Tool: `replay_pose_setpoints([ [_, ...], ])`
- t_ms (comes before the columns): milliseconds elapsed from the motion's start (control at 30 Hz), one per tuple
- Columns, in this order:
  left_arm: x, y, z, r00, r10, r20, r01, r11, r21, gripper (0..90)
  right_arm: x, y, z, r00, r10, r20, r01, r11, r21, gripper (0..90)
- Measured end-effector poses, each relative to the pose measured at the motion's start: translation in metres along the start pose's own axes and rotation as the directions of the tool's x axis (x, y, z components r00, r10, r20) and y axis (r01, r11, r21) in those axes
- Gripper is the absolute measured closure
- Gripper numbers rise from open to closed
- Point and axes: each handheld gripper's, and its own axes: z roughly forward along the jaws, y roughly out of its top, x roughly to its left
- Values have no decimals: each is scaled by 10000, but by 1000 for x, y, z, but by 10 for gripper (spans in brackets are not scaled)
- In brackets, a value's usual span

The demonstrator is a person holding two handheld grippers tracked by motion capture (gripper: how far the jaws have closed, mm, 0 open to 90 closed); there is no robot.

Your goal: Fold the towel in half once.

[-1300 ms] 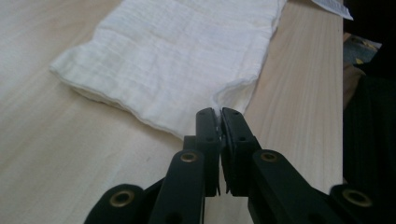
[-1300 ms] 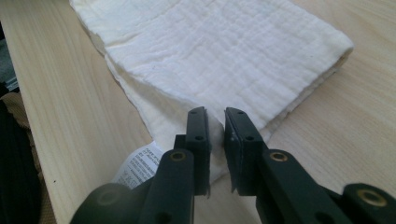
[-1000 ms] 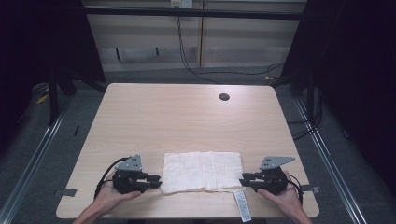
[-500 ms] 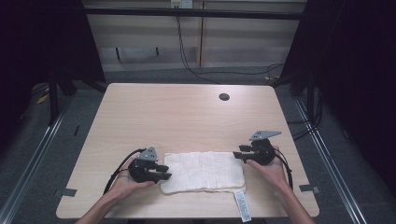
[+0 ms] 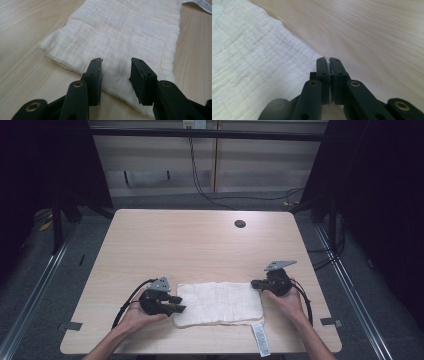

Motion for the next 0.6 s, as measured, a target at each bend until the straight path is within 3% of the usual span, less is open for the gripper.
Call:
replay_pose_setpoints([
  [200, -4, 8, 9, 10000, 71, 52, -71, 10000, 38, 606, -8, -2, -3, 9995, 231, 219, -228, 9996, -172, 850],
  [333, -5, 10, 6, 10000, -86, -49, 86, 9999, 71, 572, -9, -2, -7, 9986, 457, 282, -448, 9985, -319, 698],
  [400, -3, 12, 3, 10000, -80, -32, 81, 10000, 32, 536, -6, -1, -10, 9982, 400, 454, -383, 9985, -389, 621],
  [600, 2, 15, -7, 9991, -388, -184, 380, 9985, -393, 480, 13, 2, -25, 9992, 329, 241, -307, 9956, -882, 554],
])
